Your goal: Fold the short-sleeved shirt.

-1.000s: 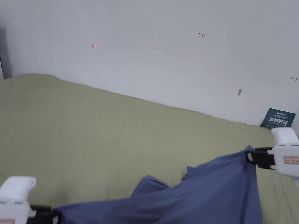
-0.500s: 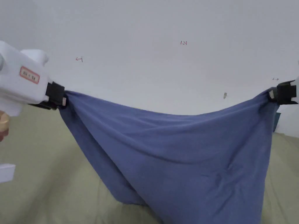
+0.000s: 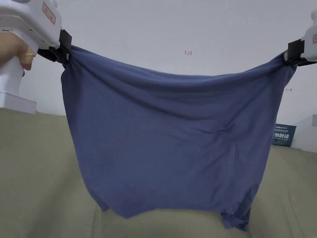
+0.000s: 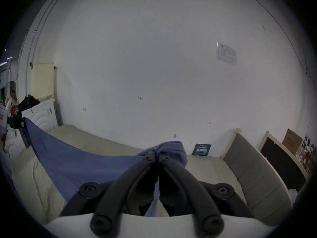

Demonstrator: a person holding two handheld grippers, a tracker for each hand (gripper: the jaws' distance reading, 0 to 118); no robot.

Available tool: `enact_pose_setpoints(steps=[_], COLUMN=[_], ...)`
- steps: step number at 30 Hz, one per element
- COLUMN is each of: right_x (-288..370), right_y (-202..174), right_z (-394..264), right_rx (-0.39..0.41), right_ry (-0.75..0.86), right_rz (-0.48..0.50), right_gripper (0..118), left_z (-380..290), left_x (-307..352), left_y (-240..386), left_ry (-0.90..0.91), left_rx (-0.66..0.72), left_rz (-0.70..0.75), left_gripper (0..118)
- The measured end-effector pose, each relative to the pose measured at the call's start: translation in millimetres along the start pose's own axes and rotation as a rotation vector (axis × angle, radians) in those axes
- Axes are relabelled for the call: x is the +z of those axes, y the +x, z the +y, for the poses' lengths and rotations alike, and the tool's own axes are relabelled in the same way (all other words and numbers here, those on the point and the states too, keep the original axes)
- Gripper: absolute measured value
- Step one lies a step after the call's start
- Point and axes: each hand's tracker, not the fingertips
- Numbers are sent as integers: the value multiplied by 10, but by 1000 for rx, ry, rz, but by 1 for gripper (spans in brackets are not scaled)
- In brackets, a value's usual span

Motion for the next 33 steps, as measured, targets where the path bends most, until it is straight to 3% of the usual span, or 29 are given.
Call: enact_pose_setpoints(steps=[6, 10, 15, 18, 24, 33], right_x=[-73, -106, -58, -12, 201, 741], right_y=[55, 17, 9, 20, 42, 16], right_z=[-11, -258, -679, -998, -1811, -3103], right_rx=[-73, -34, -59, -30, -71, -157], right_ry=[7, -80, -144, -225, -337, -513], right_rz=[-12, -4, 18, 37, 65, 107], right_gripper=[3, 3, 3, 3, 3, 3], left_z=[94, -67, -410, -728, -1617, -3025], left_x=[-90, -208, -301, -341, -368, -209], left_y=[21, 22, -53, -130, -275, -366], left_ry=[31, -11, -67, -138, -301, -491], left_rx=[31, 16, 2, -8, 68, 51], left_rz=[-14, -20, -32, -50, -113, -131], left_gripper=[2, 2, 2, 2, 2, 2])
